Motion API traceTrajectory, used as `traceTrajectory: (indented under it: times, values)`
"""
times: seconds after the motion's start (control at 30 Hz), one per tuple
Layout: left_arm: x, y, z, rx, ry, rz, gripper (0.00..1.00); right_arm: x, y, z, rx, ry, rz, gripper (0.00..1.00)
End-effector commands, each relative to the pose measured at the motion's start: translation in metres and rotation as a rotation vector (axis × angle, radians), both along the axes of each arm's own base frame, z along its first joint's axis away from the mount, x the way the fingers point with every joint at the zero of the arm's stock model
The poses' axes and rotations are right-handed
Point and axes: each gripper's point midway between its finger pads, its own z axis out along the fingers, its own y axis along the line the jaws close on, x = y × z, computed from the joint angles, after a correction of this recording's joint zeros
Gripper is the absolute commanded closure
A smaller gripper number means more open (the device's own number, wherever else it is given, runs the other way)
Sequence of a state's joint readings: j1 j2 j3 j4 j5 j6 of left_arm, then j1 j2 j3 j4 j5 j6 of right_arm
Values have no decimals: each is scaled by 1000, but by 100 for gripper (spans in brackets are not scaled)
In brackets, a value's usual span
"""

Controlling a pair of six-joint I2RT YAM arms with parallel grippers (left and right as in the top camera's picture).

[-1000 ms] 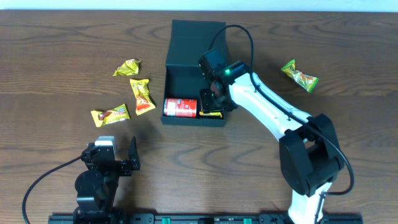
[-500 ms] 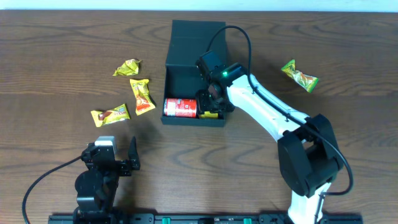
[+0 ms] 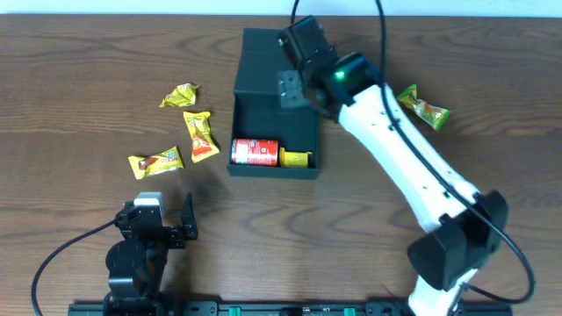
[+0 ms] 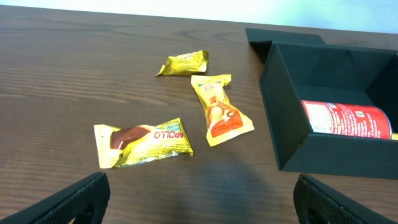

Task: Pack container
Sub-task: 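Place the Le-mond pack in the box beside the can, release, then grasp the green-yellow candy at right with the right gripper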

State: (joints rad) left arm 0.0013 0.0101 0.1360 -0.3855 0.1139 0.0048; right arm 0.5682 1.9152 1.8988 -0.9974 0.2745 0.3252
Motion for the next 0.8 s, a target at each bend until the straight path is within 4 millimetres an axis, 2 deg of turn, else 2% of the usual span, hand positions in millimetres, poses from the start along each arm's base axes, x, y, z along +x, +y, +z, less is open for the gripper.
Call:
traceTrajectory:
  times: [0.0,0.03,0.1,0.17,0.23,0.3,0.4,0.47,0.53,0.63,0.77]
  values:
    - [-1,-2,-10,11,20,-15,5,22,-63,7,-288,-67,-23,24]
    - [-1,-2,-10,11,20,-15,5,25,-74,4,-310,-55,-18,23]
    - [-1,-2,-10,11,20,-15,5,33,-109,-2,-335,-23,-57,23]
    - [-1,-2,-10,11,20,-15,4,40,-143,-12,-299,31,-59,23]
    - [-1,-2,-10,11,20,-15,5,43,-166,-21,-232,77,-31,23]
    - [-1,-2,-10,11,20,-15,5,45,-195,-27,-188,110,-32,22]
    - [-1,-2,-10,11,20,-15,5,44,-253,-35,-198,147,-94,21]
    - [-1,-2,-10,11,20,-15,5,41,-278,-45,-185,182,-93,20]
    - [-1,-2,-10,11,20,-15,4,42,-286,-54,-136,195,-78,20]
    - [-1,-2,-10,11,20,-15,4,50,-285,-72,-52,201,-20,18]
    - [-1,-2,-10,11,20,-15,5,57,-279,-118,-62,273,50,11]
